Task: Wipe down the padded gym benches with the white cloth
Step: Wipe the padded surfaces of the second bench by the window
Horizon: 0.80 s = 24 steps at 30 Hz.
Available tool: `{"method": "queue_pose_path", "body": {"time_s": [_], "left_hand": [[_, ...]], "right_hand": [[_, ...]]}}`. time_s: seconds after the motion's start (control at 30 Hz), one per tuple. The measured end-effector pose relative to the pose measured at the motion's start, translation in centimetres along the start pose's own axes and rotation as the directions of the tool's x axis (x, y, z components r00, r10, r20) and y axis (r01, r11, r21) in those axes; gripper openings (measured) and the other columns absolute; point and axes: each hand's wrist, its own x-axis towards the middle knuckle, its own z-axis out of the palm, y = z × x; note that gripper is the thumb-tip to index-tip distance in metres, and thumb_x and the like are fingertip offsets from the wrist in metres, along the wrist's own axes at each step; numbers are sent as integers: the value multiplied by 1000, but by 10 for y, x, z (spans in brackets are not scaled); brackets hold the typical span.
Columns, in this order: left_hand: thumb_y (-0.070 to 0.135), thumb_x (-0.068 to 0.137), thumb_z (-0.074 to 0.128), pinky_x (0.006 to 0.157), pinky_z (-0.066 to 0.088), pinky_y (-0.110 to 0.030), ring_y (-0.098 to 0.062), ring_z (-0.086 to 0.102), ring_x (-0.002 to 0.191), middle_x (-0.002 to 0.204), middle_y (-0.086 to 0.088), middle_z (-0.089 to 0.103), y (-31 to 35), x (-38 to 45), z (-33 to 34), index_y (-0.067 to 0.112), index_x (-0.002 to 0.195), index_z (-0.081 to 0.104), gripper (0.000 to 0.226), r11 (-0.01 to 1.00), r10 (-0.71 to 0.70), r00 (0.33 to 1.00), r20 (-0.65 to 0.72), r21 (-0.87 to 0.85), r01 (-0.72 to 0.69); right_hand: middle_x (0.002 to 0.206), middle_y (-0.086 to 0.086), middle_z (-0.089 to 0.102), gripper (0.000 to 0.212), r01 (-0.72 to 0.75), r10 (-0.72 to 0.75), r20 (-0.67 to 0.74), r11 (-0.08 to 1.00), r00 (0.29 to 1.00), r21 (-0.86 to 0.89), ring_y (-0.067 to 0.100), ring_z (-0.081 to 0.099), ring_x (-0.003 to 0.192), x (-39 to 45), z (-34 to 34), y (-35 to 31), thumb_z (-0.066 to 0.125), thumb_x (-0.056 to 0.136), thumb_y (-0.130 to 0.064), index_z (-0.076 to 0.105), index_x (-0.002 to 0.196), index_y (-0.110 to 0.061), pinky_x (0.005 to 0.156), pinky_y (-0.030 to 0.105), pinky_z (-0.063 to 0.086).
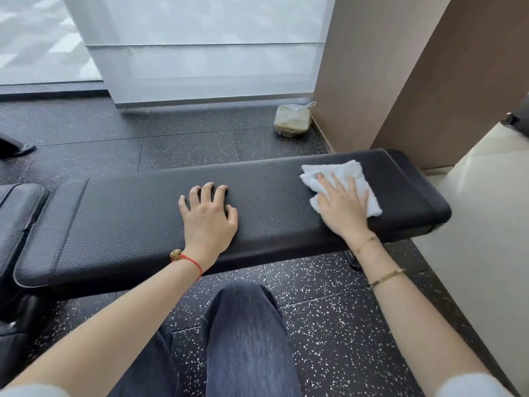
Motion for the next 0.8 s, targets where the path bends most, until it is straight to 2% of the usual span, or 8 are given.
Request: {"method": "queue_pose_path", "body": {"time_s": [0.1, 0.2, 0.33, 0.4, 0.47, 0.6, 0.7, 0.8], "left_hand": [[32, 89, 48, 113, 24, -57, -33, 38, 132, 141, -7, 50, 0, 0, -1, 20, 132, 53, 45, 1000, -7, 1000, 9, -19, 7], [33, 93, 47, 116, 18, -57, -33, 34, 136, 146, -9, 46, -3, -2, -1, 21, 137, 51, 46, 998, 7, 999, 51, -55, -4], [40, 94, 49, 120, 12, -51, -30, 27, 142, 152, -6, 39, -15, 1, -10, 25, 143, 45, 51, 990, 46, 989, 138, -142, -27], [40, 92, 53, 120, 16, -46, -30, 29, 142, 152, -9, 39, -27, 1, -18, 22, 143, 46, 54, 981, 93, 982, 164, -186, -62], [36, 91, 55, 117, 25, -45, -31, 36, 137, 148, -12, 44, -48, -5, -29, 17, 139, 50, 52, 983, 81, 989, 122, -174, -59], [32, 92, 55, 112, 28, -51, -35, 41, 130, 140, -13, 49, -111, -24, -44, 14, 134, 53, 46, 998, -51, 998, 39, -28, 52], [29, 92, 56, 109, 30, -55, -37, 42, 128, 137, -15, 52, -159, -33, -53, 12, 131, 56, 42, 993, -120, 992, -34, 2, 120], [34, 88, 44, 107, 32, -54, -38, 44, 126, 134, -16, 54, -189, -38, -62, 11, 129, 57, 49, 990, -138, 989, -46, -12, 137]], "right_hand": [[162, -21, 18, 53, 206, -207, 27, 978, 978, 14, 26, 3, 152, -45, 15, -38, 31, 101, -41, 22, 153, -46, 119, 57, -3], [162, -23, 17, 50, 270, -270, 38, 963, 962, 12, 24, 0, 153, -63, 19, -43, 30, 102, -43, 22, 152, -49, 120, 54, -3], [162, -21, 17, 50, 126, -126, 53, 992, 991, -9, 26, 5, 152, -28, 8, -36, 28, 102, -41, 22, 151, -49, 120, 55, 0], [164, -19, 13, 51, 7, -6, 70, 1000, 998, -14, 29, 2, 152, -8, 5, -46, 26, 103, -40, 19, 153, -47, 119, 57, -3], [164, -17, 11, 52, -35, 35, 84, 999, 996, 1, 30, -1, 152, 1, 9, -68, 26, 104, -40, 17, 154, -44, 118, 59, -6], [165, -15, 12, 54, 174, -172, 106, 985, 979, -7, 30, -1, 152, -16, 35, -147, 28, 102, -39, 19, 155, -42, 117, 61, -9], [164, -15, 15, 53, 369, -366, 122, 929, 922, 0, 29, 2, 151, -39, 56, -214, 30, 101, -41, 22, 153, -43, 116, 62, -7], [165, -15, 11, 52, 484, -479, 183, 875, 858, 19, 33, -2, 152, -51, 72, -259, 27, 102, -42, 18, 153, -46, 116, 63, -9]]}}
